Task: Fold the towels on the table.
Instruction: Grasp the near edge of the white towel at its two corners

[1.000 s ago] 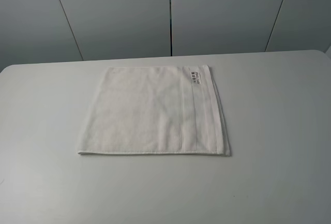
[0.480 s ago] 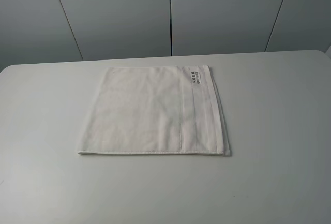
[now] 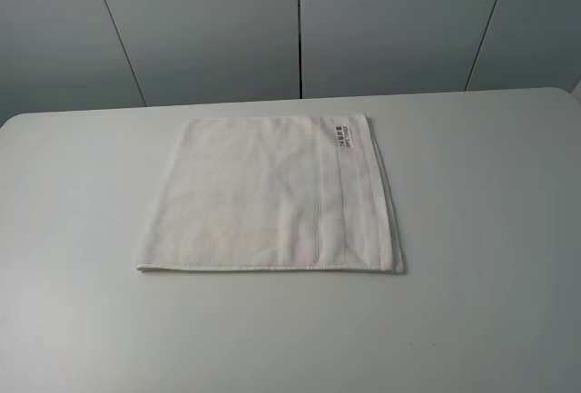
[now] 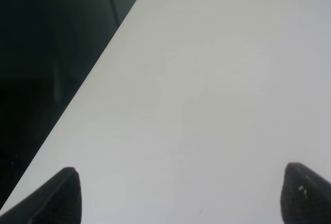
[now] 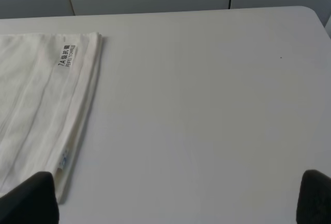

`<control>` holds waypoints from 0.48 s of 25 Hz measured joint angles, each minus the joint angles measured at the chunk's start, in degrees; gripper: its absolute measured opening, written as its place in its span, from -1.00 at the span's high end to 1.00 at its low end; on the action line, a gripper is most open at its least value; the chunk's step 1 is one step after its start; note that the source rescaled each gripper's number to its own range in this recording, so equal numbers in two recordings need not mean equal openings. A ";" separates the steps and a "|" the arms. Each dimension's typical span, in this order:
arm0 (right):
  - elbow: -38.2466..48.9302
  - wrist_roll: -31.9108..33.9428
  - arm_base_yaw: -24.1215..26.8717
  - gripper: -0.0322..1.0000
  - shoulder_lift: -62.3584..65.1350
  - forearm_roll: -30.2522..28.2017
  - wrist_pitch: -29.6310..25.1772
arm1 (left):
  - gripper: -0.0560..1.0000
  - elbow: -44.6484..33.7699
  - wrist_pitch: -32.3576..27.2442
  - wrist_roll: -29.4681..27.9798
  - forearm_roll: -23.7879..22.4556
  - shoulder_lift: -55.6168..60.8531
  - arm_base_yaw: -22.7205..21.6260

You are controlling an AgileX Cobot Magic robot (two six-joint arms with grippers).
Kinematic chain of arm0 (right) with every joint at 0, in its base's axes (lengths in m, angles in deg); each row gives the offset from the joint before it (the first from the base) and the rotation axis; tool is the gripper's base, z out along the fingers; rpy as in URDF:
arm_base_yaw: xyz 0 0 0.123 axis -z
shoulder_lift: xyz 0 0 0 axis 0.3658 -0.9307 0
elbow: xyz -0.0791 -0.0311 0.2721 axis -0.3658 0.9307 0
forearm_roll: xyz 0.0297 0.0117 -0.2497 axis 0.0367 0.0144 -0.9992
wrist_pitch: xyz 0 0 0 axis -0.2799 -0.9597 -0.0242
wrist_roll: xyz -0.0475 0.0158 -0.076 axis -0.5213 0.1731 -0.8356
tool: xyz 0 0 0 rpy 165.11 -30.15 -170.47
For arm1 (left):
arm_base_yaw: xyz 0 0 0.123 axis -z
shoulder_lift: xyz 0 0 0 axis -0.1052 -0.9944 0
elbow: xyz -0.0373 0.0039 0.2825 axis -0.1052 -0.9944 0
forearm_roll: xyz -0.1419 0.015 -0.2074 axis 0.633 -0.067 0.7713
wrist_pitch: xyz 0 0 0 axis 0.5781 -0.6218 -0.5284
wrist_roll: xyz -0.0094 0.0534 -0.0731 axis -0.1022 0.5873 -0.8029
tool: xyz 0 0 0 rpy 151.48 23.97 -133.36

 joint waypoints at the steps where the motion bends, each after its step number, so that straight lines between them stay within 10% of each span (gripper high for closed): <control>1: 0.00 0.00 0.00 -1.00 0.00 0.00 0.00 | -0.98 0.00 0.00 0.00 0.00 0.00 0.00; 12: 0.00 0.31 0.00 -1.00 0.00 -0.05 0.00 | -0.98 0.00 0.00 0.00 0.00 0.00 0.00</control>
